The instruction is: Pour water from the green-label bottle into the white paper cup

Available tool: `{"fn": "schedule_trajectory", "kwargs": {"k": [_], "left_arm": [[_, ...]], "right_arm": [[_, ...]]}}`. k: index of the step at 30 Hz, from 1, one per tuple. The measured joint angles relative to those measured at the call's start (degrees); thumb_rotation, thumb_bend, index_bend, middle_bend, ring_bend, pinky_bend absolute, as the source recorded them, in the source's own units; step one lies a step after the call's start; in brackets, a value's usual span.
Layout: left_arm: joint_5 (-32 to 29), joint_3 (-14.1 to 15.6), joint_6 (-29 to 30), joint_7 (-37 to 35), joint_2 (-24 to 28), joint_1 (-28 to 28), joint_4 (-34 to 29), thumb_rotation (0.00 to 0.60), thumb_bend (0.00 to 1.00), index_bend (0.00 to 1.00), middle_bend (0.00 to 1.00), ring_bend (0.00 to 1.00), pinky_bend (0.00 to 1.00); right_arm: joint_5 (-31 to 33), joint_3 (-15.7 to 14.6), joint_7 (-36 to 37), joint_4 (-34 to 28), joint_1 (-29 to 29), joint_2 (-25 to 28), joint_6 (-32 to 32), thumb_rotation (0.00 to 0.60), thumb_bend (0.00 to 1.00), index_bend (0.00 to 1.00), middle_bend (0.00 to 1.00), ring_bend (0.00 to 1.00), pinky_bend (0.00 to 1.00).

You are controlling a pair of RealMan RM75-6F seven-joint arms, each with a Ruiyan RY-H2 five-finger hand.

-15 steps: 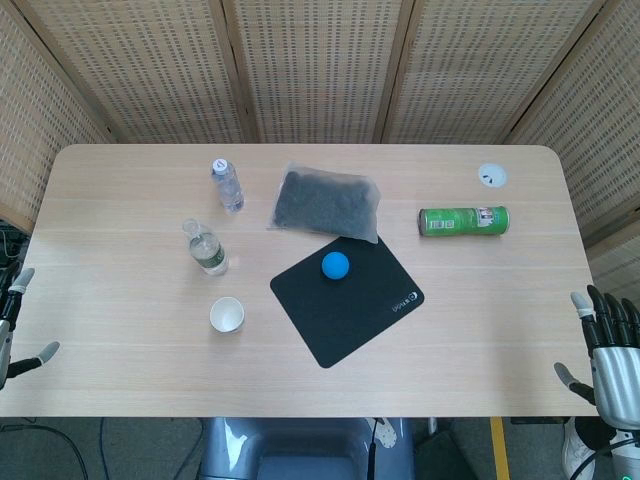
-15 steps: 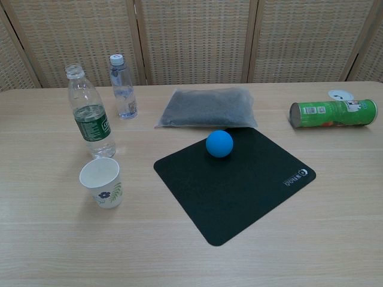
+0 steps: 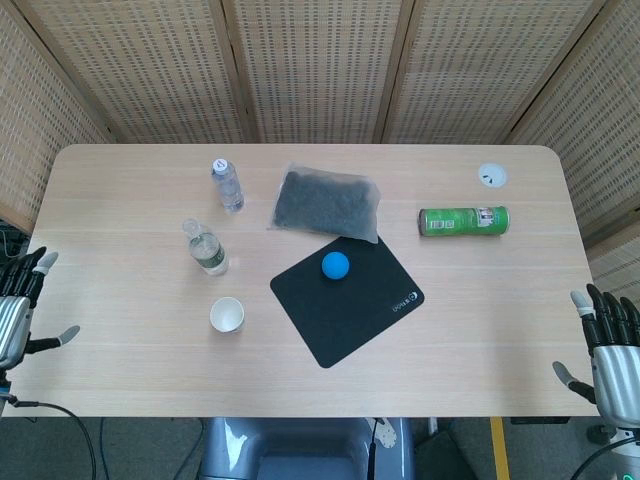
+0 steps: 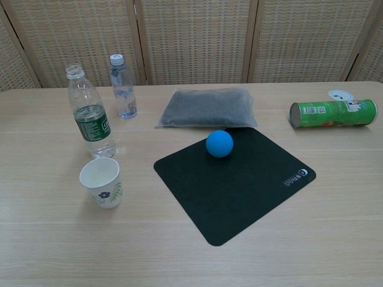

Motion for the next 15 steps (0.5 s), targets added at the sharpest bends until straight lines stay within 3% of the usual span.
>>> {"fn": "schedule_trajectory", "kwargs": {"k": [11,15], "left_arm": [[1.5,-1.9,-18.7,-37.6,-10.5,-14.3,20.3,0.6,0.06,0.0,0.0,0.0,0.0],[1.4,-2.3,-25.3,-46.6,-16.4,-19.7,29.1,0.6,0.03,0.0,0.0,0.0,0.0]], "right_arm": [[4.2,1.1,-2.2,0.3,1.2,-0.8,-3.0,0.6,0.0,0.0,0.0,0.0,0.0],[6.4,1.7,-2.7,0.9,1.8,-1.2,-4.5,0.6,0.0,0.0,0.0,0.0,0.0]]}}
